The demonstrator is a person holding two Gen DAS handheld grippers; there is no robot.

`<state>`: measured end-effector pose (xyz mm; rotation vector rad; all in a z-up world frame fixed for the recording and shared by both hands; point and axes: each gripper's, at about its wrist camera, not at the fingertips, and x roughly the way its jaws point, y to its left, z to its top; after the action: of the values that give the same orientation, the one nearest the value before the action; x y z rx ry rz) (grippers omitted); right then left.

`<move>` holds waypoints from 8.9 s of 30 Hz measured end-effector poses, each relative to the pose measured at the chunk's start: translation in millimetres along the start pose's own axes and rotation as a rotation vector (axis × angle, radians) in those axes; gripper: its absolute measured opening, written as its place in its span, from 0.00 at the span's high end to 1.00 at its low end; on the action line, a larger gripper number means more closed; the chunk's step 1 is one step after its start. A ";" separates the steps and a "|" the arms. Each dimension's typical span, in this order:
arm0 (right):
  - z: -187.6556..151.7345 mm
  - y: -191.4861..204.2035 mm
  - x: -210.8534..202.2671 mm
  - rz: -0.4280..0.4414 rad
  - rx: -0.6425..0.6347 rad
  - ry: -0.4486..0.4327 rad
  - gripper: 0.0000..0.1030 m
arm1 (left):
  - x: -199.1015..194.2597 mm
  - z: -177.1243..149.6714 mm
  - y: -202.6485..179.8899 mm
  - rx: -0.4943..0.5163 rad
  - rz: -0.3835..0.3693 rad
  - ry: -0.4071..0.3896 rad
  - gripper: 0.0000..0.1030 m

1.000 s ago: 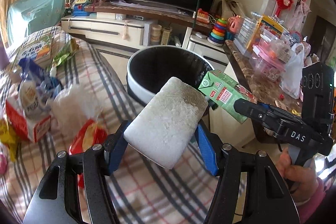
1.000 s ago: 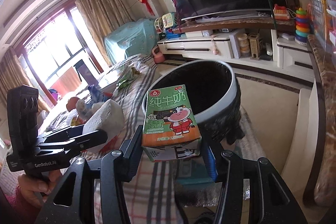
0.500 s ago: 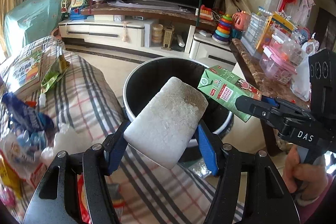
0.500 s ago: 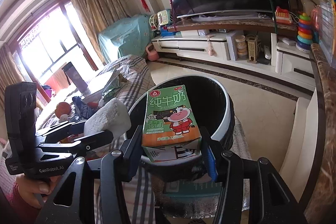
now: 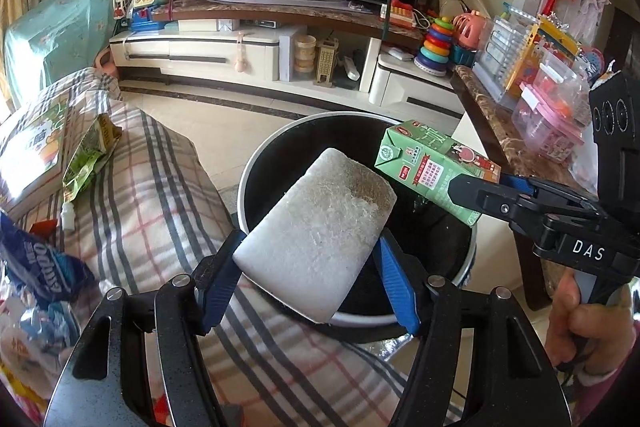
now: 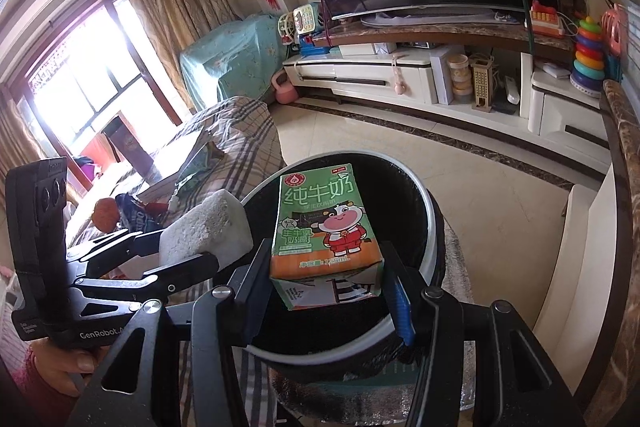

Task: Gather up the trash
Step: 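Carry both items over the trash bin and open both tools to drop them, then grasp the yellow snack bag with the left tool while the right tool grasps the red snack bag, then carry both snack bags over the bin and open both tools to drop them, then grasp the white foam net with the left tool while the right tool grasps the tissue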

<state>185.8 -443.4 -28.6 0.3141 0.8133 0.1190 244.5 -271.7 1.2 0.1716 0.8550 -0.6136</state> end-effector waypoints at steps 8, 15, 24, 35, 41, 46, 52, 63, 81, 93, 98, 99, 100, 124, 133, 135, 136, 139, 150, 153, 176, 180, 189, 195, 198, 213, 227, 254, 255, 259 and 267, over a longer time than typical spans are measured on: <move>4.8 -11.1 6.7 0.013 0.044 0.000 0.32 | 9.6 1.7 -1.6 0.006 0.021 0.036 0.21; -3.6 -9.6 -6.5 0.034 0.082 -0.033 0.21 | -8.9 -10.4 4.6 -0.024 0.018 -0.002 0.18; -28.2 17.3 -21.2 0.050 0.096 -0.059 0.11 | -50.6 -44.5 15.8 -0.095 0.006 -0.080 0.17; -70.0 53.0 -25.1 0.064 0.104 -0.054 0.09 | -85.3 -90.7 41.8 -0.206 -0.004 -0.106 0.17; -83.5 73.7 -15.2 0.089 0.096 -0.015 0.09 | -107.2 -117.6 60.5 -0.250 0.011 -0.128 0.17; -92.6 96.9 -8.2 0.116 0.063 0.013 0.09 | -124.6 -141.6 76.8 -0.283 0.034 -0.146 0.17; -101.1 121.3 2.1 0.143 0.021 0.046 0.09 | -132.9 -172.0 110.1 -0.350 0.093 -0.128 0.17; -104.4 157.2 16.3 0.183 -0.038 0.076 0.09 | -136.0 -199.9 154.8 -0.457 0.159 -0.109 0.17; -100.2 167.6 58.9 0.189 -0.035 0.140 0.51 | -96.0 -165.5 214.9 -0.502 0.277 -0.090 0.39; -101.1 174.3 40.3 0.214 -0.078 0.106 0.76 | -112.1 -177.3 207.3 -0.508 0.207 -0.132 0.77; -101.5 172.4 27.1 0.223 -0.078 0.088 0.76 | -128.6 -186.4 183.3 -0.490 0.172 -0.146 0.77; -101.5 171.5 24.2 0.222 -0.079 0.083 0.76 | -130.7 -187.1 179.3 -0.487 0.166 -0.148 0.77; -101.1 170.4 21.4 0.220 -0.077 0.077 0.76 | -133.3 -187.3 173.3 -0.479 0.156 -0.150 0.77; -89.0 118.9 -9.5 0.143 -0.001 -0.005 0.76 | -112.1 -153.5 83.6 -0.314 0.001 -0.098 0.77; -80.1 100.6 -16.6 0.117 0.020 -0.033 0.76 | -99.8 -135.1 63.2 -0.256 -0.026 -0.083 0.77; -78.0 96.2 -18.5 0.110 0.026 -0.039 0.76 | -97.2 -131.7 59.2 -0.245 -0.031 -0.079 0.77; -77.0 94.2 -18.9 0.106 0.028 -0.042 0.76 | -95.6 -129.1 57.2 -0.241 -0.035 -0.077 0.77; -73.4 87.1 -21.2 0.096 0.035 -0.050 0.76 | -92.3 -122.1 52.7 -0.230 -0.042 -0.076 0.77; -51.4 63.5 -25.7 0.061 0.042 -0.083 0.76 | -80.7 -83.9 38.9 -0.174 -0.067 -0.081 0.77; -43.6 54.2 -24.5 0.047 0.044 -0.089 0.76 | -74.5 -70.8 34.9 -0.161 -0.076 -0.077 0.77; -9.0 5.2 7.5 -0.019 0.050 -0.039 0.73 | -16.3 -13.0 20.1 -0.117 -0.092 -0.010 0.77; -6.8 0.7 9.2 -0.025 0.051 -0.033 0.73 | -7.9 -8.7 18.4 -0.107 -0.088 0.001 0.76; 0.2 -4.7 12.6 -0.034 0.054 -0.039 0.57 | 9.1 -4.3 19.4 -0.116 -0.063 0.035 0.50; 3.6 -3.8 7.6 -0.034 0.060 -0.062 0.44 | -0.9 -10.0 25.4 -0.132 -0.044 0.017 0.46; 1.2 1.8 4.2 -0.026 0.058 -0.074 0.35 | -11.1 -15.9 29.1 -0.148 -0.046 -0.002 0.42; -34.0 50.8 -12.6 0.017 0.011 -0.104 0.11 | -69.8 -85.9 48.0 -0.244 -0.012 -0.060 0.33; -71.2 108.1 -13.0 0.090 -0.073 -0.106 0.11 | -109.2 -146.9 94.8 -0.385 0.059 -0.076 0.31; -96.0 175.9 26.7 0.157 -0.163 0.029 0.11 | -140.7 -200.4 168.8 -0.540 0.207 -0.092 0.31; -95.7 177.7 28.2 0.157 -0.167 0.029 0.11 | -140.3 -201.0 170.6 -0.544 0.209 -0.091 0.31; -93.6 181.9 34.4 0.156 -0.180 0.031 0.11 | -138.7 -200.7 177.3 -0.555 0.223 -0.087 0.31; -83.6 186.2 49.7 0.138 -0.196 0.031 0.11 | -137.2 -197.3 197.4 -0.574 0.262 -0.085 0.31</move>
<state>161.7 -236.8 -57.3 0.1833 0.8036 0.3317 159.8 24.1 -44.3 -0.2592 0.8771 -0.1147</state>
